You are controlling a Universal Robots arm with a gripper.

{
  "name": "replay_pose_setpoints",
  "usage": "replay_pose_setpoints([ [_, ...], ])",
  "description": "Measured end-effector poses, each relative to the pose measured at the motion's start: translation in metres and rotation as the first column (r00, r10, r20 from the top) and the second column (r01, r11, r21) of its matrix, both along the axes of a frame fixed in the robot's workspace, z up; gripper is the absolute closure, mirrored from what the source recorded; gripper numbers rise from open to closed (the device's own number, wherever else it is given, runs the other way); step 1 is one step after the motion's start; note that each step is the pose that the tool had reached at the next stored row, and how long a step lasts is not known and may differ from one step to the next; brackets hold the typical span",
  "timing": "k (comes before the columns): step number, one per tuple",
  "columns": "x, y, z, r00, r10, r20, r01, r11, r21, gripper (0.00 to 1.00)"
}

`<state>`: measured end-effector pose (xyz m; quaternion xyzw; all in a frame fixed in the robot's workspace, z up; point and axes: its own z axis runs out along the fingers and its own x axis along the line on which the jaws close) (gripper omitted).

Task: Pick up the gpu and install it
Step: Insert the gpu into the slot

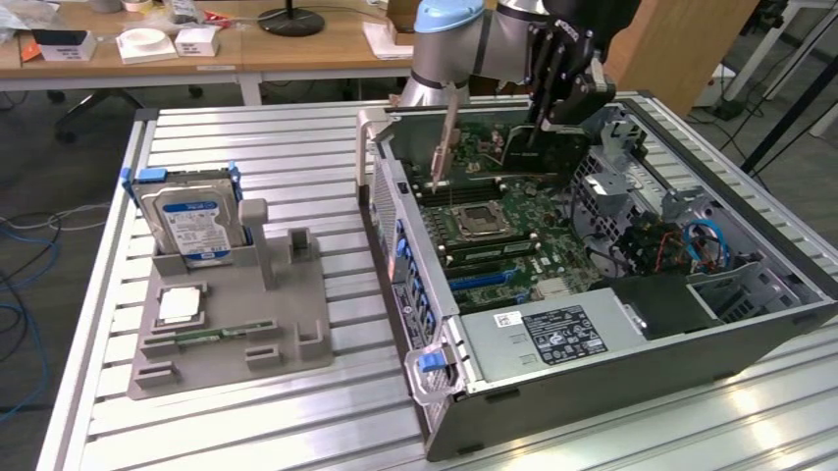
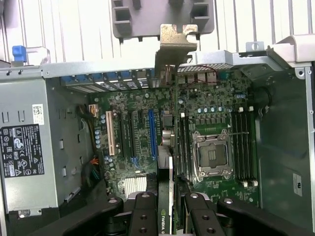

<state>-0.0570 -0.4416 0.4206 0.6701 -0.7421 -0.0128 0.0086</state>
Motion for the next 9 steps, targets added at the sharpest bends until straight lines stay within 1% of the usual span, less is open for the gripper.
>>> replay_pose_setpoints([
  [9,0.0,0.0,0.0,0.9986,0.052,0.0,-0.052,0.9986,0.0,0.74],
])
